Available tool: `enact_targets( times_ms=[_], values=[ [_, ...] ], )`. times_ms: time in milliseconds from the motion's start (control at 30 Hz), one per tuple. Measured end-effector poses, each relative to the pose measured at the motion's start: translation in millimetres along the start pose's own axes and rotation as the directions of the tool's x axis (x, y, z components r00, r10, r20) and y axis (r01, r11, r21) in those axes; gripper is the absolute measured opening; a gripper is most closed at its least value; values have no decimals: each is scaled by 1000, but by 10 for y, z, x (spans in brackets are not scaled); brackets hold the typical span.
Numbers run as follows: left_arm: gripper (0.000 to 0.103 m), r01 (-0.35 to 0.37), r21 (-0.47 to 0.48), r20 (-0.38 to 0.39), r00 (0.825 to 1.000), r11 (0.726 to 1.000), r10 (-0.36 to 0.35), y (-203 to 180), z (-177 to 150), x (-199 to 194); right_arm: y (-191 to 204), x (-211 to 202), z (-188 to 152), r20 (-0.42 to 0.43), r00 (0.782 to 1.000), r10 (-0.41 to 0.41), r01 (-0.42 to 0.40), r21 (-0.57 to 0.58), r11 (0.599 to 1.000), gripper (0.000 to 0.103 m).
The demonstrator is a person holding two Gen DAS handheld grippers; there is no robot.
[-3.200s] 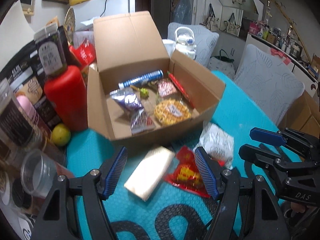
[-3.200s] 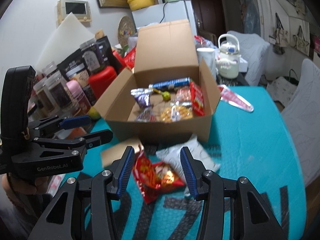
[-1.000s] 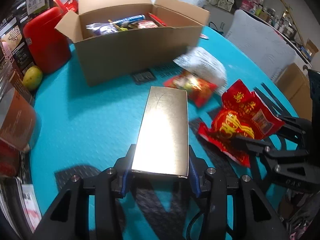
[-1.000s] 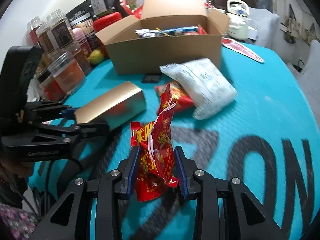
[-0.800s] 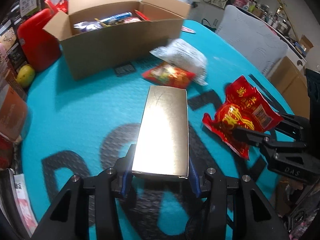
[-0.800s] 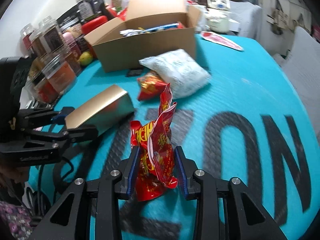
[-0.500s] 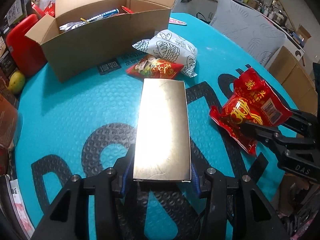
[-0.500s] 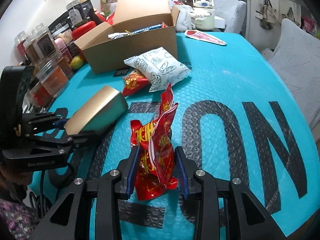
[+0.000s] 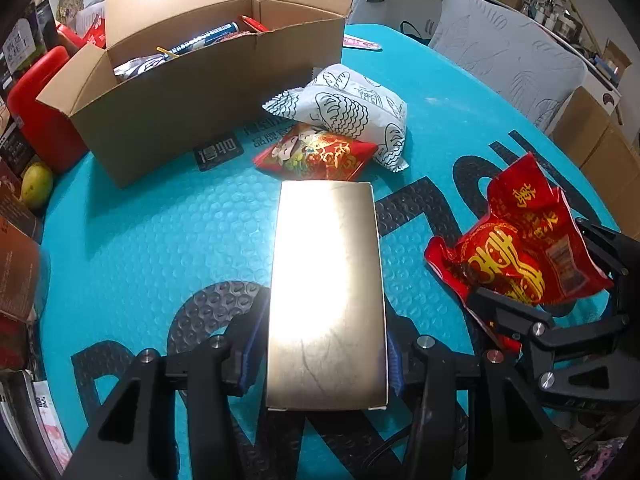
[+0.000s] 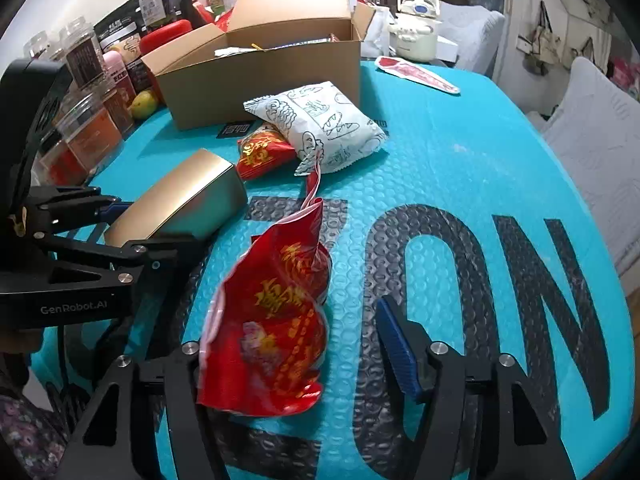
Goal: Organize snacks
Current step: 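Lift the gold box and red candy bag with both tools off the table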
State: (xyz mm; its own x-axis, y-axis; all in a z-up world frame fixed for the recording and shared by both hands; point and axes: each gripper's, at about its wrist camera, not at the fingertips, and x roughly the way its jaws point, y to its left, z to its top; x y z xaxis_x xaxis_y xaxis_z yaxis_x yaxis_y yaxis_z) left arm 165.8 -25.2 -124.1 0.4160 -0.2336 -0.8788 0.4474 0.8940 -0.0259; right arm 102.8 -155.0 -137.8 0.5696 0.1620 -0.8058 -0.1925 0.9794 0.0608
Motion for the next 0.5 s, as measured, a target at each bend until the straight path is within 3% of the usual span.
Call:
enact_targets(
  times_ms=[400, 433, 500],
  values=[
    [50, 19, -50, 19, 1000, 999, -18, 53, 43, 21, 41, 39, 8, 25, 999, -26, 26, -2, 1000, 71],
    [50, 29, -66, 26, 999, 997, -28, 72, 41, 18, 42, 33, 5, 31, 999, -19, 19, 0, 1000, 68],
    [45, 31, -80, 34, 999, 996, -28, 96, 29, 10, 56, 14, 3, 46, 999, 3, -2, -3, 1000, 41]
  ],
)
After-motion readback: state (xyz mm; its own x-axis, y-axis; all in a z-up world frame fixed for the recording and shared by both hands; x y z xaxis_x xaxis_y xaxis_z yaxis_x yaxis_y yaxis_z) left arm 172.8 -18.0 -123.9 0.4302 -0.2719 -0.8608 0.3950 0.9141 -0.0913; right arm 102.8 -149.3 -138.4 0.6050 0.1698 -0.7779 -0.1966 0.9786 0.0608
